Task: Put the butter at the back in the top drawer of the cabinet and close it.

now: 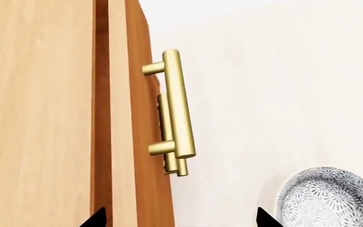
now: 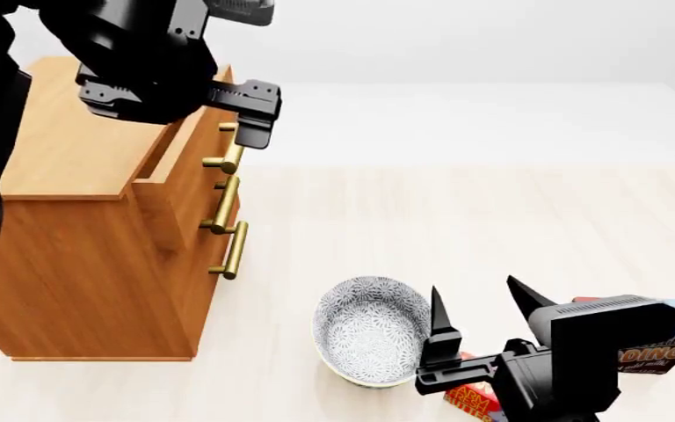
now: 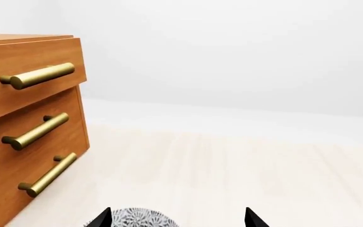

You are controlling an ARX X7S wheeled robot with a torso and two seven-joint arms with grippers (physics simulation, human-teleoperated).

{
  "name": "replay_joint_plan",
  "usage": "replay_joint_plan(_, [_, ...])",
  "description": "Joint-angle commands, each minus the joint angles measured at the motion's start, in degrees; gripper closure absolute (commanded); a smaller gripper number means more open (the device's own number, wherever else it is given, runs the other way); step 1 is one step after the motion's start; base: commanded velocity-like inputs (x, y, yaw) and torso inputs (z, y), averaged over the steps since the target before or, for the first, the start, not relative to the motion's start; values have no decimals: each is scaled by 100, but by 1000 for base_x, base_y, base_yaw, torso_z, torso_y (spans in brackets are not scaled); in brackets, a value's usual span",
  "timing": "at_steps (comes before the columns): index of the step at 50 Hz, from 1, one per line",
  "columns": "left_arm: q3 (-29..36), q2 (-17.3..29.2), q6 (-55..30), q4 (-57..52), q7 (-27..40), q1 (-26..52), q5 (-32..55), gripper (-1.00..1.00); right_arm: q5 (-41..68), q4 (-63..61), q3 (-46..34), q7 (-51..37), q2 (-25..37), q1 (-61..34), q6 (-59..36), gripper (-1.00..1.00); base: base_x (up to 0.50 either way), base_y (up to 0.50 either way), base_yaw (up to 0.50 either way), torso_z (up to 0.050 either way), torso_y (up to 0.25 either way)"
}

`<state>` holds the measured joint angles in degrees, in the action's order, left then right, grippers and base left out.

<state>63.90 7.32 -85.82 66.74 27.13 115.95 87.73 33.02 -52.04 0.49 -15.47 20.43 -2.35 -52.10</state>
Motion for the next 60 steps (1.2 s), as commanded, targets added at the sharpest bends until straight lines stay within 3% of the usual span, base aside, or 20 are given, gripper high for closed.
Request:
replay_joint_plan(1, [280,-115,104,189,-385,-23,-207,-100,31,17,-14,-32,28,-4,23,-100,0,0,0,0,0])
replay_joint_plan(30, [886,-532,396,756,-1257,-168,-807,-100,153,63,-24,-125,116,-15,94,-100,0,0,0,0,0])
replay_joint_plan(50, [772,-591,424,810,-1233,-320,-1069,-100,197,113,-74,-186,184,-2,204,-100,0,0,0,0,0])
replay_joint_plan(60, [330,-604,389,820,-1235,-484,-1565,-100,245,104,-56,-217,208,4,217,-100,0,0,0,0,0])
